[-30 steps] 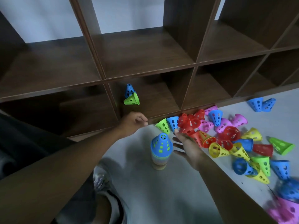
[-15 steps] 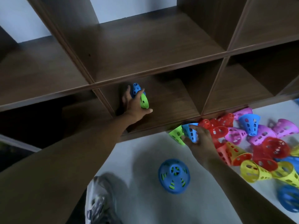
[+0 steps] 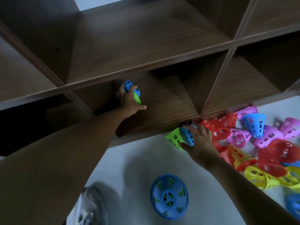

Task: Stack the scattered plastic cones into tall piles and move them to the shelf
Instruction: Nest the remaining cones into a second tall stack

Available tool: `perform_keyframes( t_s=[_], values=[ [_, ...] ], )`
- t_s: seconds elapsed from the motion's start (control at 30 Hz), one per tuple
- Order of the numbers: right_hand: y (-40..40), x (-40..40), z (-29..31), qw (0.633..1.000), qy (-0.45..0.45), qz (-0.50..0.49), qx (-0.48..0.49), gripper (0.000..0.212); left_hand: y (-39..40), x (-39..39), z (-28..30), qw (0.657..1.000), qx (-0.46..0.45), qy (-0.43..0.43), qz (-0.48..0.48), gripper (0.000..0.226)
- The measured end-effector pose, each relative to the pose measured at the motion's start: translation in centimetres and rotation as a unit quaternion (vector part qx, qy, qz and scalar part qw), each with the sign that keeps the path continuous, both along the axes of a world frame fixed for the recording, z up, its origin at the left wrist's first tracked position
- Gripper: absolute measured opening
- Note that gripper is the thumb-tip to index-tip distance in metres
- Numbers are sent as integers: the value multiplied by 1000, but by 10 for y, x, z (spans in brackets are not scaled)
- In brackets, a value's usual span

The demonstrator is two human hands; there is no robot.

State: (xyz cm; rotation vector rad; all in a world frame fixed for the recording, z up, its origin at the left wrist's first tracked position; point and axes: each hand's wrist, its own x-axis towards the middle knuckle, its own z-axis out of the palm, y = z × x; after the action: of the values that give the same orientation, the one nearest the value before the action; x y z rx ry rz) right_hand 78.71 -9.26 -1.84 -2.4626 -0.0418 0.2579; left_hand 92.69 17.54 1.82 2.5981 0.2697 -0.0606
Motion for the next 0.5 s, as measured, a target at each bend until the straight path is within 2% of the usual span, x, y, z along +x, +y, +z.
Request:
perform_keyframes(
  t_s=[0.1, 0.2, 0.33, 0.4, 0.5],
  values=[
    [-2, 3, 0, 999, -20, -7, -48, 59, 0, 0, -4, 999, -12, -29, 9, 86],
    [-5, 4, -2, 997, -24, -21, -77, 50, -2, -3, -6, 998, -16, -56, 25, 65],
    [-8, -1, -2, 995, -27, -26, -92, 26, -6, -8, -5, 995, -21, -89, 42, 41],
    [-11, -6, -3, 996, -27, -23, -84, 19, -5, -9, -5, 995, -28, -84, 37, 41],
    [-18, -13, -4, 998, -48, -28, -39, 13, -4, -10, -3, 998, -27, -60, 22, 51]
  ],
)
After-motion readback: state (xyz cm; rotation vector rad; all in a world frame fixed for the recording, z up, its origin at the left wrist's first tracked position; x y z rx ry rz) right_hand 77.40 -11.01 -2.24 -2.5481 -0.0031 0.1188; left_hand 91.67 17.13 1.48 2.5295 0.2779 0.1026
